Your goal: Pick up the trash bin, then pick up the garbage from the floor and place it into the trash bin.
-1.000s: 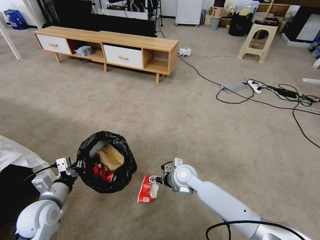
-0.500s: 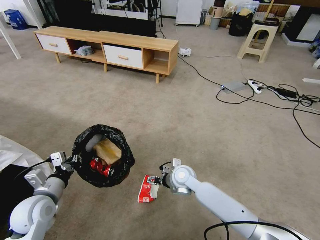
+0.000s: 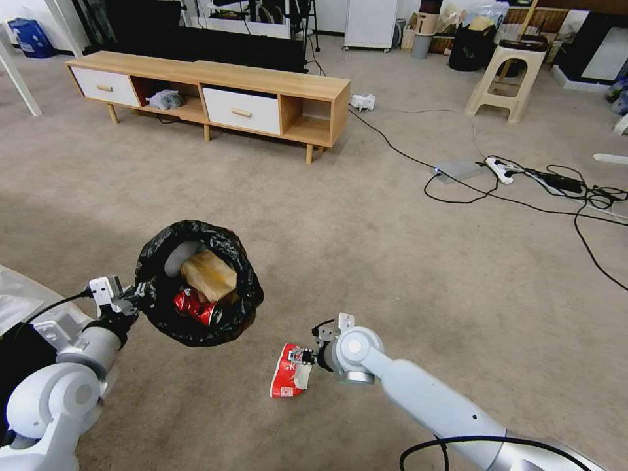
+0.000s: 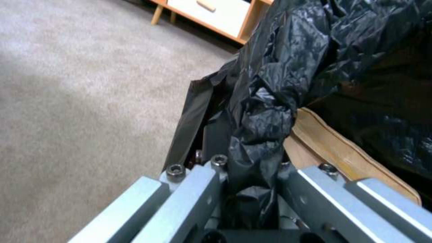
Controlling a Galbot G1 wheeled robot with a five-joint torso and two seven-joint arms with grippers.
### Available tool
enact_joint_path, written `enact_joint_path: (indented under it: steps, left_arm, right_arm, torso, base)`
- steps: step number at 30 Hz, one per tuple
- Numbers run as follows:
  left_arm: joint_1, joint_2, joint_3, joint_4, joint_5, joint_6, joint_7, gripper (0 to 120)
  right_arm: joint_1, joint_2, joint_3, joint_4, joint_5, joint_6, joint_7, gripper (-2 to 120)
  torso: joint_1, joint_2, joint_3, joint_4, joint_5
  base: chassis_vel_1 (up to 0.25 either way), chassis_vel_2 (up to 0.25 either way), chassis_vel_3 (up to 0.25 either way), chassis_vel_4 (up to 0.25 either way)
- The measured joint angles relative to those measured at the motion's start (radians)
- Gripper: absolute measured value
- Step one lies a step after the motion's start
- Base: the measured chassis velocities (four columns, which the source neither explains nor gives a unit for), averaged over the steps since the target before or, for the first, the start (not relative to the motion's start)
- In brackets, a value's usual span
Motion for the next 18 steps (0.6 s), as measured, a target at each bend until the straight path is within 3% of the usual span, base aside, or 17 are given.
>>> enact_joint_path:
  steps: [8, 18]
  left_arm:
    - [-0.059, 0.031, 0.007, 0.026, -0.027, 0.005, -0.007, 1]
    - [-0.060, 0.032, 0.004, 0.041, -0.025, 0.003, 0.000, 1]
  right_arm:
    - [0.001, 0.016, -0.006, -0.009, -0.003, 0.001, -0.001, 100]
    - [0.010, 0.039, -0.014, -0.027, -0.003, 0.001, 0.004, 100]
  torso:
    - [0.000, 0.000, 0.000, 0.0000, 0.0001]
    - [0.000, 0.000, 0.000, 0.0001, 0.0001]
  base:
    - [0.000, 0.000, 0.000, 0.000]
    - [0.000, 0.000, 0.000, 0.000]
